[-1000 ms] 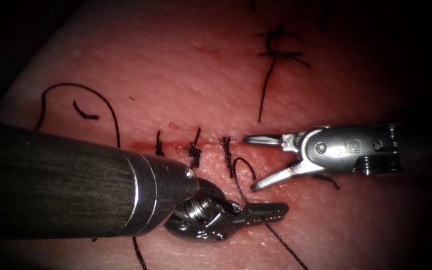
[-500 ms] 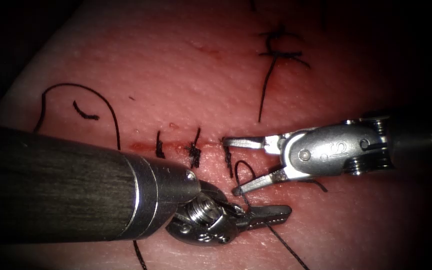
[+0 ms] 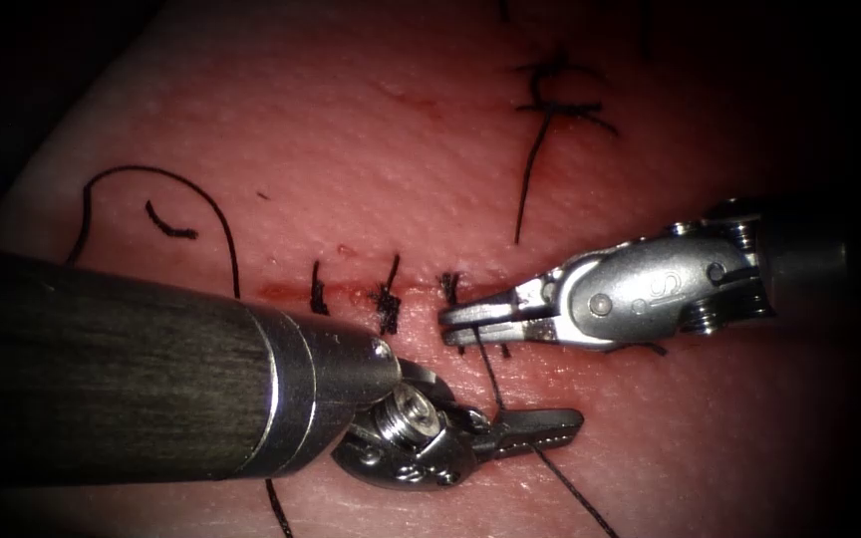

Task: Wound Closure
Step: Use the right gripper to handoff a longer length of suture to the left tool.

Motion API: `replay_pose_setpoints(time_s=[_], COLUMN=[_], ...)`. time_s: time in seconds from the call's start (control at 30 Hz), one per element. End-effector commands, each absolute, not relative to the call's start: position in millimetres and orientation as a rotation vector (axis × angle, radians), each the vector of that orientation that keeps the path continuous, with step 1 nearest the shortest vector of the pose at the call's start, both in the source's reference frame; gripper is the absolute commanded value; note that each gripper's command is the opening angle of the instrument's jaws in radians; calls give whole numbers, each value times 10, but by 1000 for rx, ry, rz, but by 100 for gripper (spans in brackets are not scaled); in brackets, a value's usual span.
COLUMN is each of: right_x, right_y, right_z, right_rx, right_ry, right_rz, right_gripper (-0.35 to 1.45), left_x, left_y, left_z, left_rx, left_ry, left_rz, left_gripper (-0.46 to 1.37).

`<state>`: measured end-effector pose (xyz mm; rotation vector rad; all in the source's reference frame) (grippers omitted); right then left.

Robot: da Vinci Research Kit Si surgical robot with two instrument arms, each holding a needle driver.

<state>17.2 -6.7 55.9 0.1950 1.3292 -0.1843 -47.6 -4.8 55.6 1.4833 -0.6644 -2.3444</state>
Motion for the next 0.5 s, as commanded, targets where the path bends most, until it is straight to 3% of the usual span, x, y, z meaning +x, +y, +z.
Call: replay_pose_setpoints(time_s=[0.03,0.07,0.1,0.17,0.23,0.37,0.5], right_x=[170,168,167,166,166,167,170], right_y=[-65,-62,-60,-55,-47,-37,-24], right_z=[561,563,565,570,577,586,597], right_rx=[183,178,177,174,171,166,182], right_ry=[1320,1315,1313,1309,1305,1300,1294], right_rz=[-172,-168,-166,-161,-156,-158,-128], right_gripper=[-35,-35,-35,-35,-35,-35,-35], left_x=[-476,-477,-479,-483,-489,-497,-503], left_y=[-46,-46,-47,-48,-50,-52,-56], left_z=[555,553,552,549,547,544,543], left_rx=[1495,1502,1505,1510,1516,1529,1522], left_ry=[-657,-661,-669,-689,-729,-830,-864], left_rz=[-2352,-2357,-2357,-2359,-2355,-2337,-2326], left_gripper=[22,64,91,112,120,107,105])
